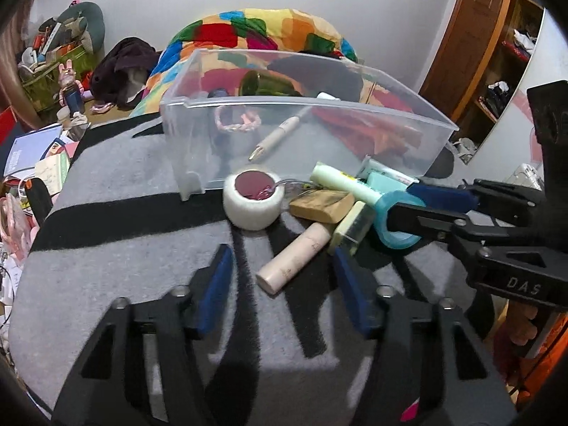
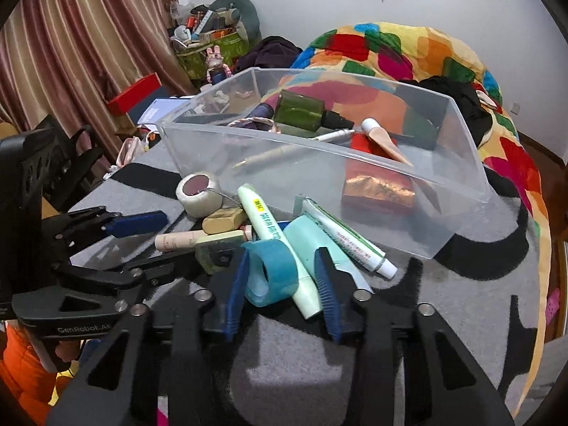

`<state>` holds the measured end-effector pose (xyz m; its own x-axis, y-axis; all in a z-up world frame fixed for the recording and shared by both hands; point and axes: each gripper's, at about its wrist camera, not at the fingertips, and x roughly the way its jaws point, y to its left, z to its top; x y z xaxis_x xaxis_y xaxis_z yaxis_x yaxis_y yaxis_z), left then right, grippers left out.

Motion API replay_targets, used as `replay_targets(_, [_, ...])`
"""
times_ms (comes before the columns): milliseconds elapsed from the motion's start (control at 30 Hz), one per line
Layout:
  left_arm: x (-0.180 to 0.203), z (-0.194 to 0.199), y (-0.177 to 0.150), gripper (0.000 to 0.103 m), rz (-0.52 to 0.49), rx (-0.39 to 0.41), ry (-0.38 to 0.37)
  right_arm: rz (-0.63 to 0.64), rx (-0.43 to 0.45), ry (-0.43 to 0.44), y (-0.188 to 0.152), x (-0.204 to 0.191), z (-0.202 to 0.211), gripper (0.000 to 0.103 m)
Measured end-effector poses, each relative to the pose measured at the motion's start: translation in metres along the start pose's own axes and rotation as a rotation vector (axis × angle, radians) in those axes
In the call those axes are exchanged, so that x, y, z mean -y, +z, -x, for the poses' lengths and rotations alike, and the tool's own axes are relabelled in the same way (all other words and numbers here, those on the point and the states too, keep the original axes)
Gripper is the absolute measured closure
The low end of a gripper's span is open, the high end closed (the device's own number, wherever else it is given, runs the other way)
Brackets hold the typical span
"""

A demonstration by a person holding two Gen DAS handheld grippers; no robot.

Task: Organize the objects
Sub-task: 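Drop teal tape roll in box with right tool while left drops lipstick in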

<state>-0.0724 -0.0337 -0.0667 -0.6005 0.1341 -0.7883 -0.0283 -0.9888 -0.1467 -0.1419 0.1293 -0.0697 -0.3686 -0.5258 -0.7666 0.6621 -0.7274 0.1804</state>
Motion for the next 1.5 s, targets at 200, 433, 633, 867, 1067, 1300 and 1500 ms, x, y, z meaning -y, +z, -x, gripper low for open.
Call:
replay_targets(200, [0.002, 0.005, -0.006, 0.077, 0.004, 0.02, -0.01, 0.003, 0.017, 0.022, -0.004, -0.004, 0.006, 0.086])
replay_targets(433, [0.001, 0.026, -0.027, 0.084, 0.012, 0.033, 0.013, -0.033, 0.03, 0.042, -0.011, 0.001, 0.017, 0.087])
replay_targets(633, [0.002, 0.038, -0.039, 0.085, -0.011, 0.03, 0.015, -0.062, 0.027, 0.067, -0.021, 0.006, 0.028, 0.087])
replay_targets(867, [0.003, 0.024, -0.027, 0.08, -0.023, 0.035, 0.026, -0.109, 0.036, 0.072, -0.028, 0.012, 0.036, 0.086])
replay_targets(1067, [0.012, 0.014, -0.021, 0.085, -0.059, 0.063, 0.054, -0.123, 0.041, 0.074, -0.027, 0.015, 0.037, 0.086])
replay_targets(1300, [0.02, 0.032, -0.019, 0.089, -0.06, 0.104, 0.042, -0.146, 0.108, 0.069, -0.012, 0.023, 0.051, 0.086])
replay_targets(1500, [0.02, 0.061, -0.001, 0.089, -0.038, 0.187, 0.023, -0.168, 0.163, 0.061, 0.008, 0.027, 0.057, 0.087])
